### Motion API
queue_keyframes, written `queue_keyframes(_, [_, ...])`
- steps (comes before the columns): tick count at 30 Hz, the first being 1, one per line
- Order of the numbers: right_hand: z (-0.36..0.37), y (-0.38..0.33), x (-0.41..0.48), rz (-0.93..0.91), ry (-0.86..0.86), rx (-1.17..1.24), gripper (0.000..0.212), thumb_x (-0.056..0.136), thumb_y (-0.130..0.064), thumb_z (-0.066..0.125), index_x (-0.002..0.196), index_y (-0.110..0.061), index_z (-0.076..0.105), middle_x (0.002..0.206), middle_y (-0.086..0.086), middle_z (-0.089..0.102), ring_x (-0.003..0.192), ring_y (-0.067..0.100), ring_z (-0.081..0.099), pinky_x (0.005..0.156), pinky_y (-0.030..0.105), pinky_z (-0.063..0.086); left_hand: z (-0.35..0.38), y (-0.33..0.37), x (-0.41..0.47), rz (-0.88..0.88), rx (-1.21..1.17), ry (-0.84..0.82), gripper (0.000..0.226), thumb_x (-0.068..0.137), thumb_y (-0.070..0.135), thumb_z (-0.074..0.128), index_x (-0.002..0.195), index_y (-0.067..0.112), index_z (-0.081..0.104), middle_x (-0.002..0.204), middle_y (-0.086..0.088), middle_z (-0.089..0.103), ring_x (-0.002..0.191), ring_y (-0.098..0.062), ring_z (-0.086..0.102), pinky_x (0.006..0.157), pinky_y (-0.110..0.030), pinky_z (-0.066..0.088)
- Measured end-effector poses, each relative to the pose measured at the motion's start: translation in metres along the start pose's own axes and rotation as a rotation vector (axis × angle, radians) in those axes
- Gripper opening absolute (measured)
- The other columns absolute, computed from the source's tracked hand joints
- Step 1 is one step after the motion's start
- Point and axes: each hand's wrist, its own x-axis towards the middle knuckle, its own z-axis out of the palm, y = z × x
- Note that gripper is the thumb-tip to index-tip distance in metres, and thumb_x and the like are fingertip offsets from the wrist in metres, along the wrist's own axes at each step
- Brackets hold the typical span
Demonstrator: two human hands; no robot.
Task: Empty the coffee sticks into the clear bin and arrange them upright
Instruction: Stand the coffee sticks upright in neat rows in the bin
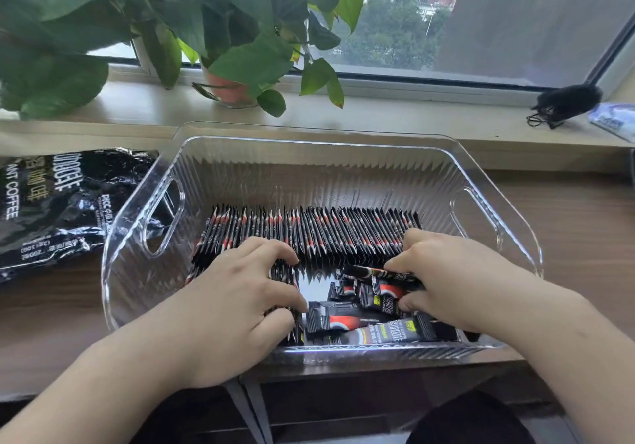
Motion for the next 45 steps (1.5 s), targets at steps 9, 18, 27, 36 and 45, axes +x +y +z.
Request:
queue_keyframes(9, [-0.004, 0.000, 0.001, -0.007, 0.042, 0.038, 0.042, 0.089, -0.047, 0.071, 0.128, -0.032, 0.066, 0.102, -0.012, 0.042, 0.105, 0.016, 0.054, 0.076, 0.030, 0.043, 0.002, -0.002, 0.000, 0.005, -0.028, 0.023, 0.067, 0.075, 0.054, 0.014, 0.114, 0.047, 0.067, 0.140, 0.018, 0.030, 0.132, 0.008, 0.011, 0.105, -0.014, 0.013])
queue_keyframes(18, [-0.010, 0.003, -0.007, -0.010, 0.239, 0.058, 0.027, 0.090, -0.050, 0.067, 0.109, -0.031, 0.074, 0.102, -0.010, 0.065, 0.101, 0.018, 0.061, 0.079, 0.032, 0.052, 0.003, -0.003, 0.000, -0.001, -0.026, 0.018, 0.067, 0.075, 0.053, 0.014, 0.116, 0.049, 0.066, 0.140, 0.020, 0.029, 0.132, 0.010, 0.010, 0.104, -0.012, 0.012])
queue_keyframes(27, [-0.050, -0.033, -0.013, 0.042, 0.193, 0.573, 0.052, 0.079, -0.046, 0.079, 0.059, -0.006, 0.053, 0.046, -0.001, 0.033, 0.044, 0.017, 0.030, 0.046, 0.025, 0.029, 0.003, -0.002, -0.001, -0.022, -0.027, 0.011, 0.066, 0.076, 0.054, 0.015, 0.116, 0.049, 0.067, 0.134, 0.021, 0.031, 0.130, 0.007, 0.015, 0.110, -0.022, 0.022])
queue_keyframes(36, [-0.053, -0.055, 0.033, -0.016, -0.295, 0.319, 0.043, 0.084, -0.042, 0.074, 0.060, -0.010, 0.057, 0.037, -0.007, 0.052, 0.032, 0.010, 0.043, 0.041, 0.015, 0.037, 0.004, -0.003, 0.001, -0.033, -0.005, 0.035, 0.061, 0.078, 0.050, 0.019, 0.115, 0.051, 0.068, 0.117, 0.018, 0.037, 0.118, 0.001, 0.028, 0.106, -0.031, 0.032])
queue_keyframes(45, [-0.029, -0.067, 0.037, 0.025, -0.171, 0.569, 0.039, 0.087, -0.045, 0.074, 0.090, -0.006, 0.076, 0.047, -0.006, 0.064, 0.042, 0.005, 0.060, 0.043, 0.012, 0.043, 0.004, -0.004, 0.000, -0.014, 0.024, 0.100, 0.051, 0.079, 0.043, 0.027, 0.093, 0.038, 0.076, 0.097, 0.019, 0.052, 0.097, -0.003, 0.043, 0.088, -0.034, 0.042])
